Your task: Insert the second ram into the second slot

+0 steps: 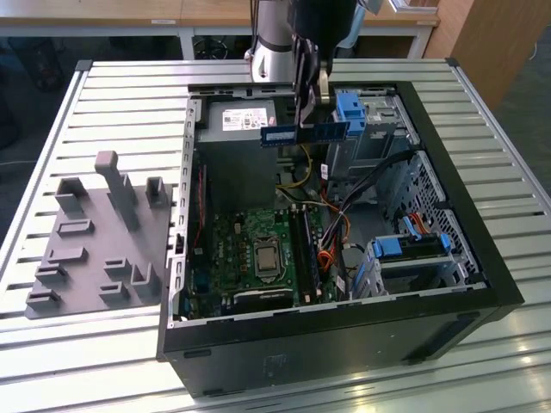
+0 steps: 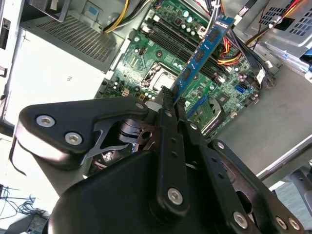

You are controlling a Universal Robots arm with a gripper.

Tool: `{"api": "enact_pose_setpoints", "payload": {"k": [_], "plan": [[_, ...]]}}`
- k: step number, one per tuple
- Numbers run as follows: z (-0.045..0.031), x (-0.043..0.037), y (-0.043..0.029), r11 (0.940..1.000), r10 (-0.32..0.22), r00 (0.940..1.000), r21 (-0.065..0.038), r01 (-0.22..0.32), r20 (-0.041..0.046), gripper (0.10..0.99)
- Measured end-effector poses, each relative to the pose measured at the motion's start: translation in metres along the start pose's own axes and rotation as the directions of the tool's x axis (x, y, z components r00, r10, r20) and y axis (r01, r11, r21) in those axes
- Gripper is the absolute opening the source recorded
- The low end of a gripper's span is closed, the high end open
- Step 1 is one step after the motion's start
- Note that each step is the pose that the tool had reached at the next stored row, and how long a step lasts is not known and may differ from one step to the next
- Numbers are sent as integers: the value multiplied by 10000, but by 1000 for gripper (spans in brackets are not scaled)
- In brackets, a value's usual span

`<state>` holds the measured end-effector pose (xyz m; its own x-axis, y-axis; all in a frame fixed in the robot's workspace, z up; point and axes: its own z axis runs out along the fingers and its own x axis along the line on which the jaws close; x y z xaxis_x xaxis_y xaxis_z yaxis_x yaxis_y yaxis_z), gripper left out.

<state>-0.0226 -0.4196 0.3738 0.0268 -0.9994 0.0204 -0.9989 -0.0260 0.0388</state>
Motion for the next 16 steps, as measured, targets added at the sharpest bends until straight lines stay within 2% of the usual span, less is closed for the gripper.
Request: {"api": "enact_pose_setpoints", "payload": {"k": [16], "plan": [[1,34,1,10000,4,10000,-2,-4,-93,137]]}}
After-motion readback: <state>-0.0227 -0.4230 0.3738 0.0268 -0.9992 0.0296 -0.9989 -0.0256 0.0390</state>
